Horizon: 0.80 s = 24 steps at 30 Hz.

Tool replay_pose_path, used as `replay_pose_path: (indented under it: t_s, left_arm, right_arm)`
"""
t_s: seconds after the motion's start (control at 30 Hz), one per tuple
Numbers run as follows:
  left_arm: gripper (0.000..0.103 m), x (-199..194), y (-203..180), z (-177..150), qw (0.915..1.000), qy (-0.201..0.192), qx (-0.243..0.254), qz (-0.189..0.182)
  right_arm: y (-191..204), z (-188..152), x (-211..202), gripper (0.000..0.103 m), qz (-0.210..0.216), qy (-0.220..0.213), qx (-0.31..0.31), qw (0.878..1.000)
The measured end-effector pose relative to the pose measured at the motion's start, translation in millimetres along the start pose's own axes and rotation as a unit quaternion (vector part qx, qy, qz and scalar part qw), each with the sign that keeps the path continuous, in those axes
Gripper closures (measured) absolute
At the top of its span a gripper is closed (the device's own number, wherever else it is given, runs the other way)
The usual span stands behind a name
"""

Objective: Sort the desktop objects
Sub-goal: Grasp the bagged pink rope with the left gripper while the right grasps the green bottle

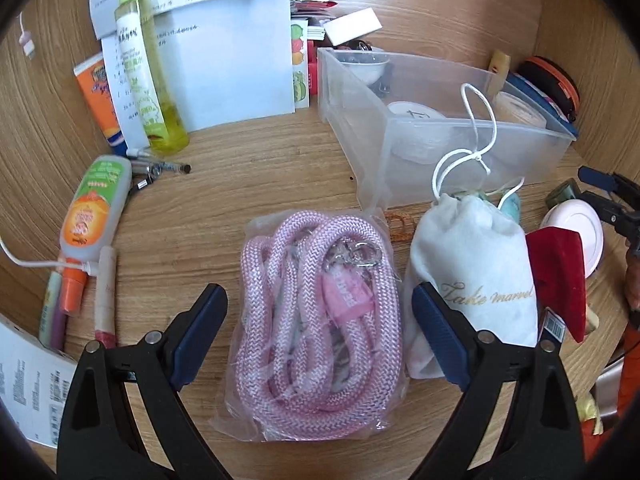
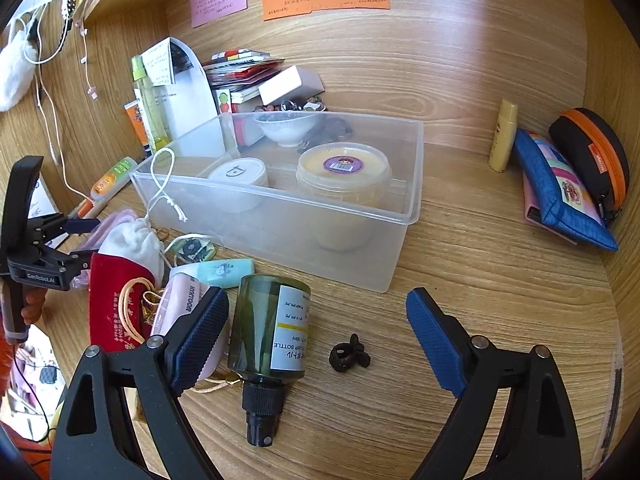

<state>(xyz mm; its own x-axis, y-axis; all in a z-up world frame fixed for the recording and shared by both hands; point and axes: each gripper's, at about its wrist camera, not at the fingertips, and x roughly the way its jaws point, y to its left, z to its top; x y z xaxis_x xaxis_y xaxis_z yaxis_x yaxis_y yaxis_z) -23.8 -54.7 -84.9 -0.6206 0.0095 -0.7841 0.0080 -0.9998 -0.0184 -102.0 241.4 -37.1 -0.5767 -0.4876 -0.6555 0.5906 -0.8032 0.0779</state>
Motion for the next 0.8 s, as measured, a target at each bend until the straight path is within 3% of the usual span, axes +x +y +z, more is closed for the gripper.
replay_pose_path:
  t_s: [0.27, 0.37, 0.53, 0.7, 0.8]
  left_arm:
    - [0.006, 16.6, 5.6, 6.7, 0.9995, 0.030, -0.010, -0.006]
    - [0.006, 23.7, 9.9, 13.8, 0.9993, 0.031, -0.012, 0.018]
    - [0.006, 24.3, 9.4, 14.8, 0.9994, 0.027, -0.007, 0.022]
    - [0.011, 22.8, 9.7, 14.8, 0.9995, 0.026, -0.006, 0.018]
    - [0.021, 19.7, 7.5, 13.3, 0.9997, 0.019, 0.002, 0.013]
  right_arm:
    - [6.1, 1.1, 4.8, 0.015, 0.010, 0.012, -0.015, 1.000]
    - [6.0, 0.9, 12.1, 0.024, 0.016, 0.033, -0.017, 0.999]
    - [9.0, 2.2, 14.4, 0.027, 0.020, 0.029, -0.022, 0.999]
    - [8.4, 5.4, 18.1, 0.033, 0.037, 0.038, -0.017, 0.998]
    - [6.6, 8.3, 21.7, 0.038, 0.054, 0.051, -0.013, 0.997]
